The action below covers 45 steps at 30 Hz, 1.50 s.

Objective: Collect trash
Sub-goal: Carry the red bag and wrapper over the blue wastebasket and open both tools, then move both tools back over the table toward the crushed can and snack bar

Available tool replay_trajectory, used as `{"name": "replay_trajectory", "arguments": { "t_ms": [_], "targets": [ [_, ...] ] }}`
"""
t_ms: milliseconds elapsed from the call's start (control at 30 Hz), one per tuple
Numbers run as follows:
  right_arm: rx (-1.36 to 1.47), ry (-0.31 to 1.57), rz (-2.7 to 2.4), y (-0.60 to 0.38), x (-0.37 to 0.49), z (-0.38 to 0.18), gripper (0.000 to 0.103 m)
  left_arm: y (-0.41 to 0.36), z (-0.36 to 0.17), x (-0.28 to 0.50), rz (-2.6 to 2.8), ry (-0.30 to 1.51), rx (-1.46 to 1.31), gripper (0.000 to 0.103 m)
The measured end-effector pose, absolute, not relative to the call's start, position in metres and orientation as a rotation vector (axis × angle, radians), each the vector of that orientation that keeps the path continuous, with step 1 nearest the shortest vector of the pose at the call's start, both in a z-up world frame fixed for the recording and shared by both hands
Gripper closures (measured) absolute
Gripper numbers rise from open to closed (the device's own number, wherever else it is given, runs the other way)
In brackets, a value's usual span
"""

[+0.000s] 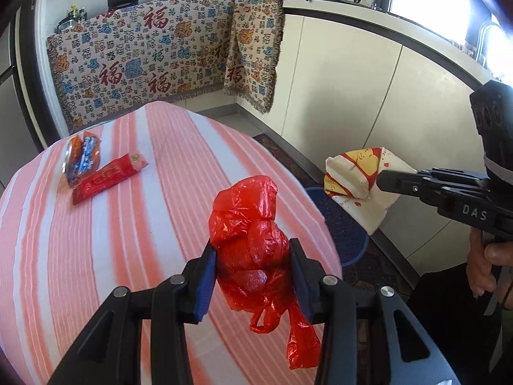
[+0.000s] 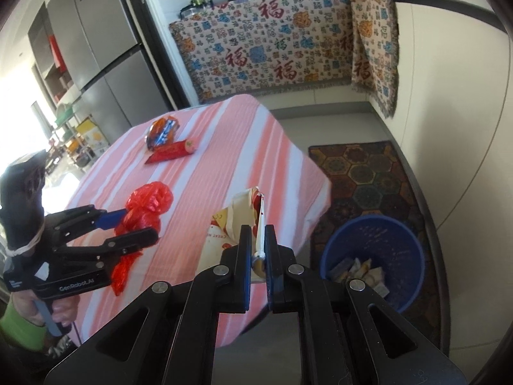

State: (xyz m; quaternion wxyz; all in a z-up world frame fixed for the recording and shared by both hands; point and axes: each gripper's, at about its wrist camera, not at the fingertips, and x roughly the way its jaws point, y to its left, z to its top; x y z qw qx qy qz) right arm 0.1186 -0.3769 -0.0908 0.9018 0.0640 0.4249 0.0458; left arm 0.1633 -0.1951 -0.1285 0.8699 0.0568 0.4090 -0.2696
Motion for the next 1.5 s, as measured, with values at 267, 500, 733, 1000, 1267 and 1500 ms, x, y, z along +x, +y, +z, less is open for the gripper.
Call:
{"name": "replay_trajectory", "arguments": {
  "t_ms": [267,500,733,1000,1267,1500],
  "targets": [
    [0.108,0.967,-0.114,-0.462,0.13,-0.113,0.096,-0.29,-0.13,0.179,-0.758,0.879,0.12,0.06],
    [0.14,1.042,-0.226,-0.533,0.144,-0.147,0.096,-0.368,-0.168,0.217,-0.825,0.948,0.117,0.06],
    [0.212,1.06,-0.248,-0.575,0.157,-0.177,0.094,-0.421,-0.21,0.25,-0.846,0.999,0.153,0.059],
    [0.258,1.007,-0.264,-0.594,0.153,-0.179,0.068,-0.448,-0.234,0.276,-0.801,1.039,0.148,0.039],
    [0.197,0.907,-0.28,-0.571,0.149,-0.155,0.043,-0.4,-0.201,0.248,-0.766,0.948,0.094,0.039],
    [0.059,0.795,-0.163,-0.485,0.144,-0.131,0.021,-0.272,-0.164,0.194,-0.645,0.871,0.077,0.036]
  ]
}}
